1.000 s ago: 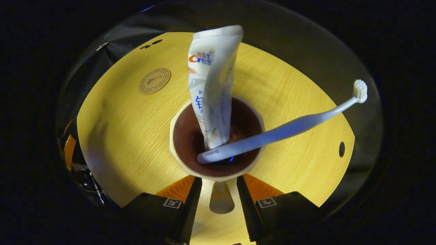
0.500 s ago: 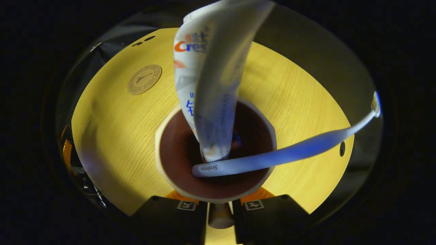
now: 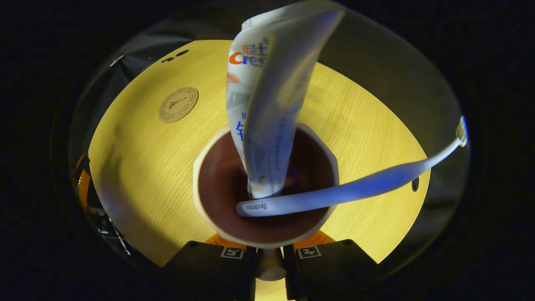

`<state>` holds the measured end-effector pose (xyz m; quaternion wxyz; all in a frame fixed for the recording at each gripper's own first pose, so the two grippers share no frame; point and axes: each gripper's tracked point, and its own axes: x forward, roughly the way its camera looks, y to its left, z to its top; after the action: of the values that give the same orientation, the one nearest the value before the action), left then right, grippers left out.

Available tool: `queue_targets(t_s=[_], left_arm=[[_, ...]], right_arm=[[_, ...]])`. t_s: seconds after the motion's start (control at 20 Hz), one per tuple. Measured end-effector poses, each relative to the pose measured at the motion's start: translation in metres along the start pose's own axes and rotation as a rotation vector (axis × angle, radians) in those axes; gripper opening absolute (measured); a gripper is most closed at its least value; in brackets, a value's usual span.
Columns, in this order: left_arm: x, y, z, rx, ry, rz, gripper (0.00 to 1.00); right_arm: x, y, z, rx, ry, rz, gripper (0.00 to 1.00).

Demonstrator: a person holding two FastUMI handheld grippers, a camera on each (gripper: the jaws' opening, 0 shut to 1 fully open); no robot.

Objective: Put the toothbrush and toothpaste on the desktop into the cup, then pick up the cup and place it on the coaster on the desktop.

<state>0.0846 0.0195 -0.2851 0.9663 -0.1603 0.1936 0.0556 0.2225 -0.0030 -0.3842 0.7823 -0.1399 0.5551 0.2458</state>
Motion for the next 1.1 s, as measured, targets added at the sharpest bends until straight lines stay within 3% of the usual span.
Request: queue_targets(t_s=[0.7, 0.8, 0.9, 1.05, 1.1], left_arm=[[-0.031, 0.033, 0.005, -0.030, -0.019, 0.012, 0.72], [-0.035, 0.038, 0.004, -0.034, -0.021, 0.014, 0.72], [-0.040, 0.041, 0.003, -0.040, -0.020, 0.018, 0.72], [-0.045, 0.045, -0.001, -0.052, -0.016, 0.020, 0.73], [-0.047, 0.046, -0.002, -0.054, -0.015, 0.022, 0.72]], right_arm=[[0.001, 0.094, 0.082, -0.051, -0.050, 0.060, 0.31], [0.007, 0.108, 0.092, -0.060, -0.050, 0.068, 0.27], [0.012, 0.119, 0.102, -0.068, -0.051, 0.074, 0.32], [0.017, 0.134, 0.119, -0.067, -0.055, 0.080, 0.31], [0.021, 0.138, 0.123, -0.067, -0.055, 0.082, 0.27]])
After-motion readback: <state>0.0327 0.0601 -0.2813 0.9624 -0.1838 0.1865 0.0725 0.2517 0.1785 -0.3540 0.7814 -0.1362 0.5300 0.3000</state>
